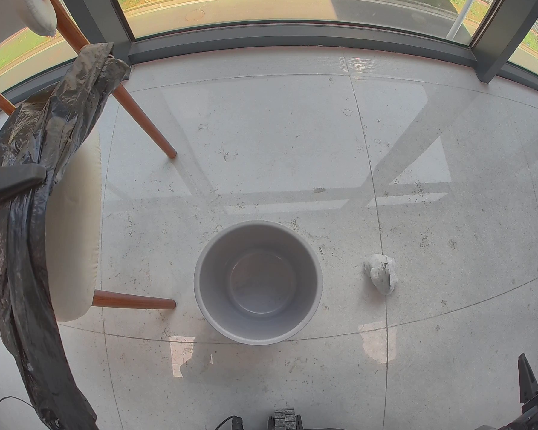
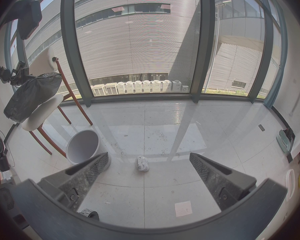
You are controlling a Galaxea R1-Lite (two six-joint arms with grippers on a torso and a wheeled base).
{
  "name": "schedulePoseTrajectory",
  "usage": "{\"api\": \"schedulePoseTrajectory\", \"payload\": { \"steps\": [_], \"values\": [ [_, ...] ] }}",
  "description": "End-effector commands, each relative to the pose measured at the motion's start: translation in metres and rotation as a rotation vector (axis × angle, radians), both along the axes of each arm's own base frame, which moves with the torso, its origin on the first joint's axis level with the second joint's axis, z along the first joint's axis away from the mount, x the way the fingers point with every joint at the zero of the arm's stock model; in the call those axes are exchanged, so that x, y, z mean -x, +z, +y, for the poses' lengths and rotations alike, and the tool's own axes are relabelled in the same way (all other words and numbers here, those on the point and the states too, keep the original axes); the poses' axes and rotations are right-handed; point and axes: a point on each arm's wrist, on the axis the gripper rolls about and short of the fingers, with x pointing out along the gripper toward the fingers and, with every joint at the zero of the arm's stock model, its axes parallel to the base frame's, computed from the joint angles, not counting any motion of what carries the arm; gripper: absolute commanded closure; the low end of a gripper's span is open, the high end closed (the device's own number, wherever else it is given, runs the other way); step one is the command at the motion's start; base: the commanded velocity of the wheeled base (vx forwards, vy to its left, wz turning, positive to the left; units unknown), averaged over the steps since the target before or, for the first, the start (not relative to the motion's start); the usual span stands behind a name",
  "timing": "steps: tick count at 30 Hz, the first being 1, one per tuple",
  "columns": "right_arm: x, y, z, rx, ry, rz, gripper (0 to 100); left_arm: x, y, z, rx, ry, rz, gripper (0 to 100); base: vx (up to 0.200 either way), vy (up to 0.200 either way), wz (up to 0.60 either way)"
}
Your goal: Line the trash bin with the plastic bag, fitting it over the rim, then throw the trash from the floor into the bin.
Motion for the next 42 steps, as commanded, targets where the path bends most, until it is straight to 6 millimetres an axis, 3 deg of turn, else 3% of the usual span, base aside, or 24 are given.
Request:
{"api": "schedulePoseTrajectory", "payload": {
  "steps": [1,6,20,29,37,42],
  "values": [
    [0.000,-0.005,0.000,-0.004,-0.002,0.004,0,0.003,0.007,-0.001,0.004,-0.091,-0.036,100,0.000,0.000,0.00],
    [0.000,-0.005,0.000,-0.009,-0.007,0.004,0,0.004,0.010,-0.003,0.005,-0.154,-0.056,100,0.000,0.000,0.00],
    [0.000,-0.005,0.000,-0.009,-0.007,0.004,0,-0.008,0.022,-0.049,0.077,-0.503,-0.015,100,0.000,0.000,0.00],
    [0.000,-0.005,0.000,-0.009,-0.007,0.004,0,-0.024,0.014,-0.084,0.087,-0.672,0.033,100,0.000,0.000,0.00],
    [0.000,-0.005,0.000,-0.012,-0.008,0.004,0,-0.015,0.005,-0.120,0.075,-0.856,0.090,100,0.000,0.000,0.00],
    [0.000,-0.005,0.000,-0.012,-0.008,0.004,0,-0.017,-0.003,-0.136,0.075,-0.855,0.134,100,0.000,0.000,0.00]
  ]
}}
